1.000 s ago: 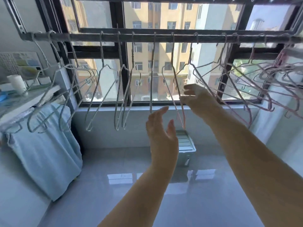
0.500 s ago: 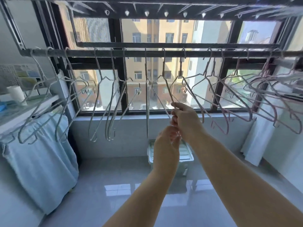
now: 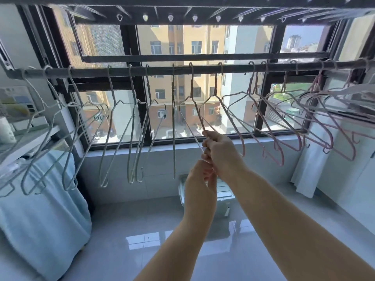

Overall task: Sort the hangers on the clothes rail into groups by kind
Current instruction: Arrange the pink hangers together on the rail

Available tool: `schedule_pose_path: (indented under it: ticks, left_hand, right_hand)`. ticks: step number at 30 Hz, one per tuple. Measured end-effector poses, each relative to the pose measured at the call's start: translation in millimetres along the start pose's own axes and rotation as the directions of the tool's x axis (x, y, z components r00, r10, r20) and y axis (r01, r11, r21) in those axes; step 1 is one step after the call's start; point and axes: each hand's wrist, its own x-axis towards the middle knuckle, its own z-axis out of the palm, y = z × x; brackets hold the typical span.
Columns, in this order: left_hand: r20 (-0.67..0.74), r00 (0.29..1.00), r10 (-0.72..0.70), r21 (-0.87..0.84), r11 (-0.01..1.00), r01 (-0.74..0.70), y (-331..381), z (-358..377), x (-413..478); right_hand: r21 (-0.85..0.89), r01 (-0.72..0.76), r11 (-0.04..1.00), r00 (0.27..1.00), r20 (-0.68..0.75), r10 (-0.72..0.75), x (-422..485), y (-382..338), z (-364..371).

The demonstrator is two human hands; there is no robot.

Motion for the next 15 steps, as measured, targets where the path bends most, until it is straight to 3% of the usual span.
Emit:
schedule_pose_path:
  ticks: [15]
  left_hand:
    - [0.069,0.998,-0.003,-0.064,0.998,0.008,-16.4,-14.4,2.7]
  right_hand:
    - [0.091,0.014,0.996,0.998,-0.064,-0.008,-3.2,11.9,14.4]
